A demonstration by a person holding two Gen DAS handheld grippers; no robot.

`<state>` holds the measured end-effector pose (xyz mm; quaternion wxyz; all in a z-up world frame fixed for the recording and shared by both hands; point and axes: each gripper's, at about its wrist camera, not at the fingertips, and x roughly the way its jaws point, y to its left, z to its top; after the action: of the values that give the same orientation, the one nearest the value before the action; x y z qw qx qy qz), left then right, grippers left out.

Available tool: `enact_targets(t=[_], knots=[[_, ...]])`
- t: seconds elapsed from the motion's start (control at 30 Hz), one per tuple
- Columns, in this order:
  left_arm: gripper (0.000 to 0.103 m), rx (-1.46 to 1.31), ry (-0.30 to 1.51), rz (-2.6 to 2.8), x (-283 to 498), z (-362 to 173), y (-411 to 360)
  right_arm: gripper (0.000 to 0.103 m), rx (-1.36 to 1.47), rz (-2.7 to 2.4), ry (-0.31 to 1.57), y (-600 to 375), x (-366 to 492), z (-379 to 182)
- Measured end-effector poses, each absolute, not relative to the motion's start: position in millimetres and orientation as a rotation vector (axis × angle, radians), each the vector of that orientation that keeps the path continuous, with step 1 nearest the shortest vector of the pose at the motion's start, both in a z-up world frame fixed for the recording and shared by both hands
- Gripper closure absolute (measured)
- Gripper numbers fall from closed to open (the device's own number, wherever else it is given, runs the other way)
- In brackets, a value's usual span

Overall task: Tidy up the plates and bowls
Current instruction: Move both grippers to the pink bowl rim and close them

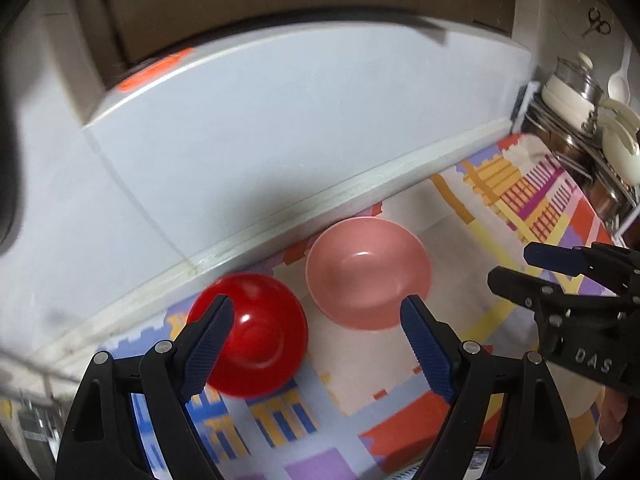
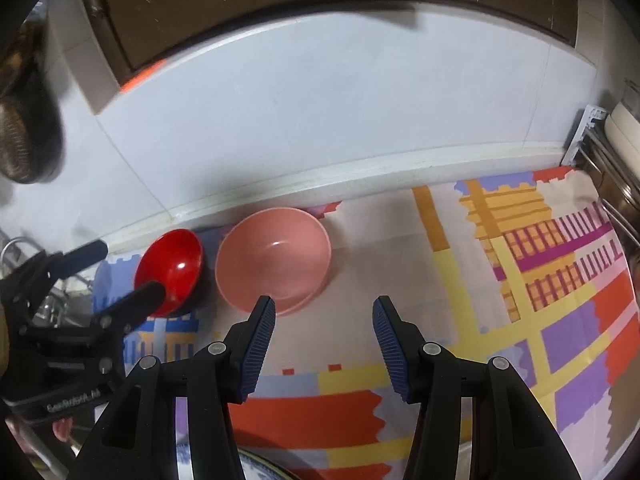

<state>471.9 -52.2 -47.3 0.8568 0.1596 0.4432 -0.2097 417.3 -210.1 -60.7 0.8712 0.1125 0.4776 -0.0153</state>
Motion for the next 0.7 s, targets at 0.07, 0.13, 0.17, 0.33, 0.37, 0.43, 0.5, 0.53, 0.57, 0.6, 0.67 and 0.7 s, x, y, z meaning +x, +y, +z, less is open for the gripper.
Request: enact_targets(t=[0.07, 0.13, 0.17, 0.33, 0.37, 0.43, 0.5, 0.53, 0.57, 0.6, 0.67, 0.7], knots=[[0.018, 0.364, 0.944, -0.457, 486.3, -51.8, -54.6, 0.051, 0.245, -0.047, 1.015, -207.7, 425.5, -64.9], [0.020, 0.396, 0.949, -0.467, 498.8, -56.8, -59.1, 0.051, 0.254, -0.069, 1.031, -205.7, 434.5, -70.1], [0.020, 0.417, 0.956, -0.482, 507.1, -60.4, -63.3, 0.051, 0.266, -0.080, 1.041, -205.9, 438.1, -73.0], [0.027, 0.476, 1.002, -0.514, 535.0, -79.2, -76.8, 0.052, 0.342, -0.125, 1.070, -209.2, 454.8, -88.8], [0.030, 0.481, 1.006, -0.518, 537.9, -81.5, -77.4, 0.053, 0.356, -0.133, 1.075, -209.9, 457.3, -91.9], [0.034, 0.494, 1.022, -0.525, 546.1, -89.0, -79.3, 0.054, 0.381, -0.145, 1.087, -210.8, 462.8, -99.6], [0.039, 0.496, 1.044, -0.534, 554.5, -96.3, -80.6, 0.059, 0.403, -0.149, 1.107, -210.3, 468.5, -107.7], [0.043, 0.493, 1.058, -0.545, 558.5, -100.5, -81.6, 0.061, 0.413, -0.150, 1.116, -210.4, 470.5, -110.9], [0.045, 0.493, 1.067, -0.551, 560.6, -103.3, -81.8, 0.064, 0.427, -0.151, 1.125, -210.5, 472.0, -114.2], [0.046, 0.495, 1.078, -0.556, 563.0, -107.0, -82.5, 0.065, 0.438, -0.151, 1.133, -210.1, 473.3, -117.9], [0.051, 0.499, 1.101, -0.572, 566.6, -115.3, -84.6, 0.067, 0.447, -0.150, 1.148, -208.3, 476.7, -123.6], [0.053, 0.504, 1.111, -0.576, 568.4, -119.6, -85.1, 0.068, 0.449, -0.147, 1.155, -207.8, 478.1, -126.9]])
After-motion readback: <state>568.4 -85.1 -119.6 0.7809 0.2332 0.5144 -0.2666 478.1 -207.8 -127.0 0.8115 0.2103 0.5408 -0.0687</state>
